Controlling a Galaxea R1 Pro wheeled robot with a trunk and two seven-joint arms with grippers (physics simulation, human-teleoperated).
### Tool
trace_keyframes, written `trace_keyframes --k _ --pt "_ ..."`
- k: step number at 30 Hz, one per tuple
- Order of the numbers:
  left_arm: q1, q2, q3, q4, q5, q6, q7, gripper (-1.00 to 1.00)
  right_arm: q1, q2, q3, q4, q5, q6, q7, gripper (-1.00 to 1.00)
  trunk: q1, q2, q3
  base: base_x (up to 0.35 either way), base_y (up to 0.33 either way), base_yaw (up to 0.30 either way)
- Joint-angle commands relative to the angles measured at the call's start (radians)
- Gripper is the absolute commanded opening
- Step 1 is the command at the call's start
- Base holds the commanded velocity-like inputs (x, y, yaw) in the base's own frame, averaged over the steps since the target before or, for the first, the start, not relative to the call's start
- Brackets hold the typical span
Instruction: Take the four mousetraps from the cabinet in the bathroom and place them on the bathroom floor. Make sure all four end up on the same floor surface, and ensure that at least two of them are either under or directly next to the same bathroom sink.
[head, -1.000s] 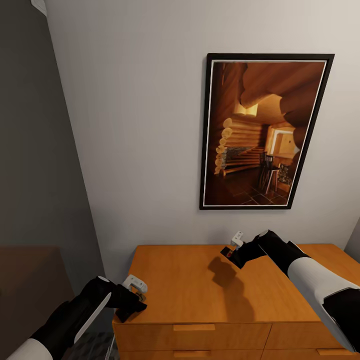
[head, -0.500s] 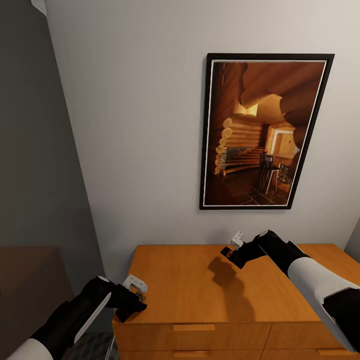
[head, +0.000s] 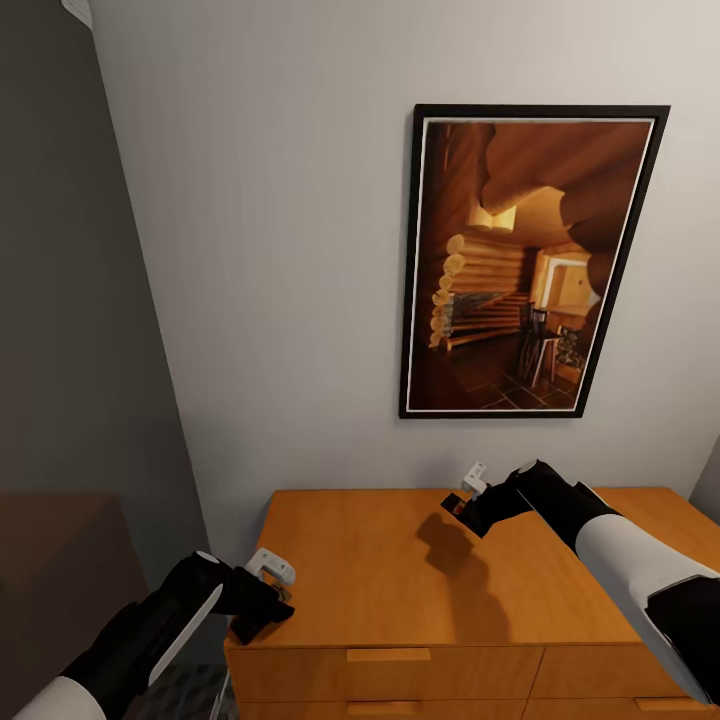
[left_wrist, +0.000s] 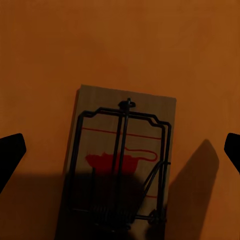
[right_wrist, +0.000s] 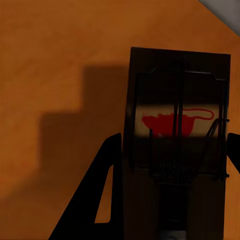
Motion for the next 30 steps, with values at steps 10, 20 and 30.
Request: trace_keyframes --k 10,20,30 --pt "0.0 0.002 -0.002 0.008 0.018 0.006 0.005 1.0 -0.001 0.0 -0.001 -0.002 0.004 0.007 0.009 -1.0 0.001 -0.001 -0.002 0.0 0.0 0.0" --pt "0.0 0.002 0.0 0.008 0.018 0.007 0.004 1.0 -0.001 0.0 -0.001 -0.002 0.005 0.007 0.009 -1.0 0.001 -0.001 -0.002 0.0 0.0 0.0" --pt "0.0 0.002 0.0 0.008 0.018 0.007 0.003 -1.0 -0.001 0.0 -0.001 -0.002 0.004 0.007 0.009 -1.0 0.001 -0.001 -0.002 0.0 0.0 0.0"
